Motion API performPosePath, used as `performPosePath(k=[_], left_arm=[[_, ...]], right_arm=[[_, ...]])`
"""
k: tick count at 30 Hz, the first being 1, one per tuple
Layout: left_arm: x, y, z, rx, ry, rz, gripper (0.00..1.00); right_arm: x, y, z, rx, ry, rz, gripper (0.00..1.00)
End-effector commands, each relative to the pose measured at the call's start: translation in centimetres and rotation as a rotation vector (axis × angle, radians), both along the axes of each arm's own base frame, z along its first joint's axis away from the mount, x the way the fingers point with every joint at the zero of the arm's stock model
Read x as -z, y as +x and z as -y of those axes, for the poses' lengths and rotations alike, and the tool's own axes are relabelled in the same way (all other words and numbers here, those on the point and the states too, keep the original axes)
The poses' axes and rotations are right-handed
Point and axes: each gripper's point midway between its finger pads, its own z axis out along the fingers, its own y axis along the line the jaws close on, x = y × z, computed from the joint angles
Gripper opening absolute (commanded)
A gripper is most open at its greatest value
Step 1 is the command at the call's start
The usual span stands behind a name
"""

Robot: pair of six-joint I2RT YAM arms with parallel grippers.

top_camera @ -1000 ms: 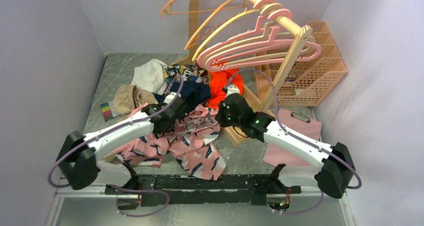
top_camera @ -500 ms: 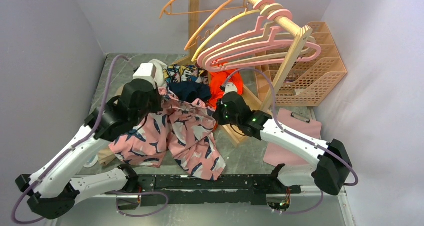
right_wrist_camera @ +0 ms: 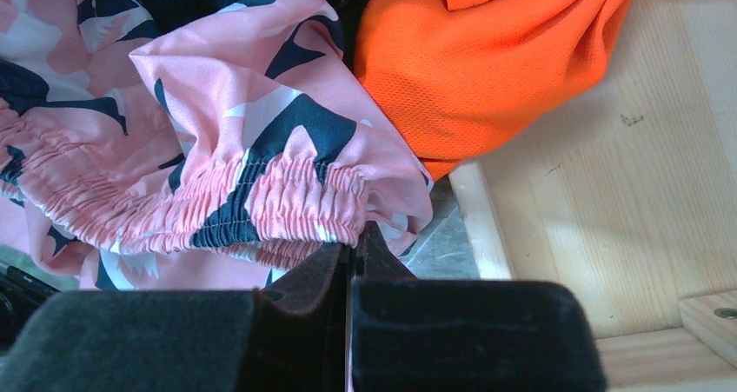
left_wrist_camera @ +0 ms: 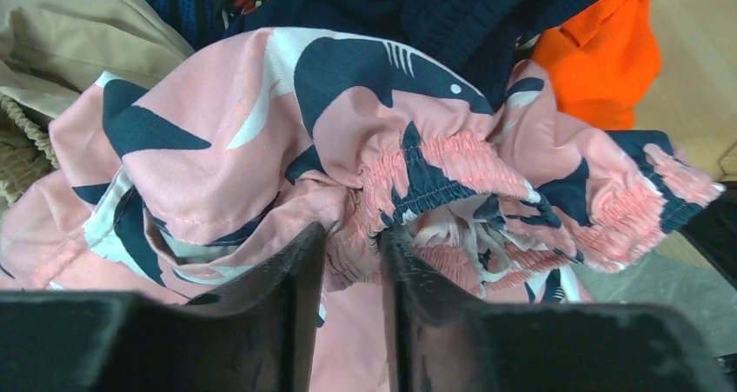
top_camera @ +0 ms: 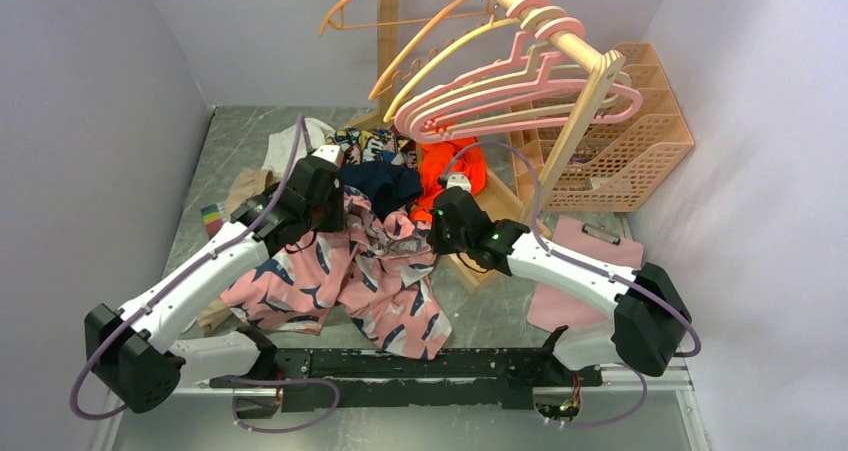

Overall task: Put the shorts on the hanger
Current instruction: Adjust the shorts at the center of the board.

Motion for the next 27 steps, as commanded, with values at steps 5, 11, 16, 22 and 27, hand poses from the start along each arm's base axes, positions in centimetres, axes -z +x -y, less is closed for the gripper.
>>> performPosePath(k=[5,11,16,22,27], left_arm=[[-3.2,-1.7,0.2,-0.013,-0.141,0.034,0.75],[-2.0,-4.4,-0.2,-0.007,-0.151,-0.074,0.92],[-0.7,-6.2,-0.3,0.021,-0.149,-0.143,0.82],[0.4,-8.1,-1.0,0.051,-0.125,-0.2,0.87],[2.3,-7.6,-1.5,0.017,-0.07,-0.223,0.87]], right_arm=[[-0.3,0.7,0.5,0.077,0.02,0.002,0.0],[-1.0,1.3,0.0,0.078,0.028,0.017,0.0],[-1.2,1.7,-0.1,0.082,0.023,0.025,0.0],[-1.1,2.2,0.2,0.094,0.012,0.027,0.0],[-1.2,2.6,0.1,0.093,0.024,0.025,0.0]])
